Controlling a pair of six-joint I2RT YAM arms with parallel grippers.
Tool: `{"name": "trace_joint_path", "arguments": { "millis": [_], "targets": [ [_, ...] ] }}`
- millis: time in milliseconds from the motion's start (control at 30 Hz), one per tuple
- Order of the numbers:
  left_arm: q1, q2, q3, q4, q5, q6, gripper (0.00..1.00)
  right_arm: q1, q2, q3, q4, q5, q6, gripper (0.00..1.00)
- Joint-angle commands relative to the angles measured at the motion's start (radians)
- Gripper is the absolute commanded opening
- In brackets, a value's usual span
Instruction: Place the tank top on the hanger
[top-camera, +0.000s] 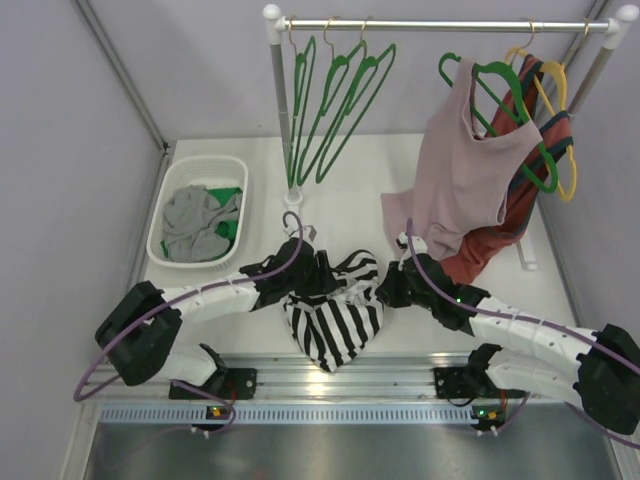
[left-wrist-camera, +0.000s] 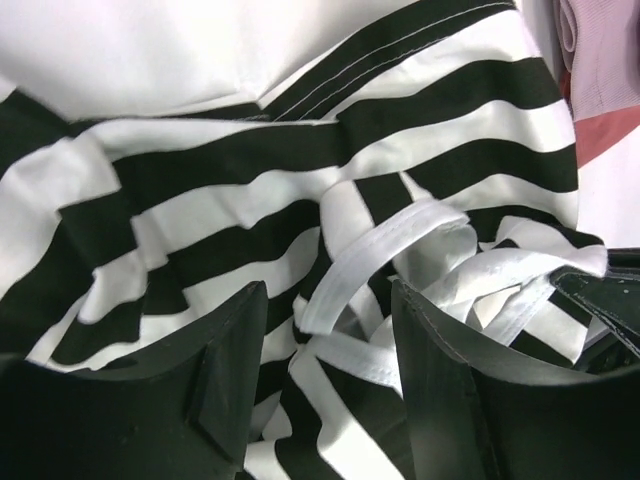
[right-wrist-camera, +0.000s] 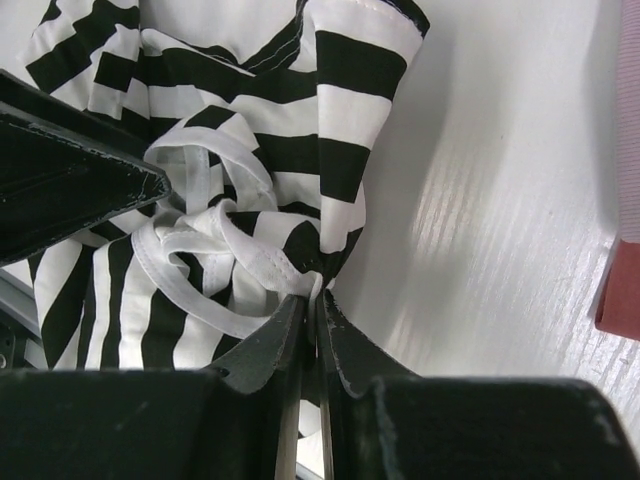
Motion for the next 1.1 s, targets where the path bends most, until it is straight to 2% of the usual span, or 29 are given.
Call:
{"name": "trace_joint_path", "arguments": {
  "millis": [0,100,200,267,333,367,433,567,733,800,867,900,1000,1067],
  "targets": [
    [0.003,0.035,0.061,0.081,0.029,0.073,0.57,0.013,-0.020,-0.001,0.017,-0.006,0.006,0.10],
    [0.003,0.081,0.095,0.074,0.018,0.105,0.55,0.013,-0.012,0.004,0.020,-0.014,0.007,0.13],
    [0.004,0.120,0.120,0.069,0.016,0.124,0.45,0.013,-0.003,0.008,0.025,-0.022,0.007,0.18],
    [0.003,0.129,0.127,0.064,0.016,0.127,0.28,0.013,-0.001,0.010,0.023,-0.025,0.007,0.20],
    [0.003,0.121,0.128,0.064,0.010,0.130,0.17,0.013,-0.003,0.013,0.018,-0.023,0.006,0.20],
    [0.003,0.112,0.128,0.057,0.006,0.131,0.08,0.013,-0.006,0.013,0.015,-0.022,0.007,0.20],
    [0.003,0.097,0.129,0.048,0.006,0.139,0.00,0.013,-0.004,0.013,0.017,-0.014,0.003,0.17],
    [0.003,0.036,0.132,-0.003,-0.062,0.145,0.00,0.013,0.037,0.027,0.023,-0.011,-0.004,0.16],
    [0.003,-0.059,0.128,-0.051,-0.088,0.162,0.00,0.013,0.061,0.048,0.049,-0.011,-0.001,0.41],
    [0.003,-0.070,0.129,-0.069,-0.086,0.162,0.00,0.013,0.089,0.076,0.051,-0.011,-0.008,0.46],
    [0.003,-0.087,0.124,-0.075,-0.088,0.160,0.00,0.013,0.115,0.103,0.054,-0.011,-0.008,0.44],
    [0.003,-0.093,0.121,-0.078,-0.090,0.160,0.00,0.013,0.124,0.110,0.064,-0.012,-0.010,0.35],
    [0.003,-0.125,0.117,-0.083,-0.093,0.162,0.00,0.011,0.149,0.129,0.086,-0.026,-0.004,0.24],
    [0.003,-0.138,0.114,-0.087,-0.100,0.167,0.00,0.013,0.164,0.149,0.095,-0.037,-0.001,0.22]
  ]
}}
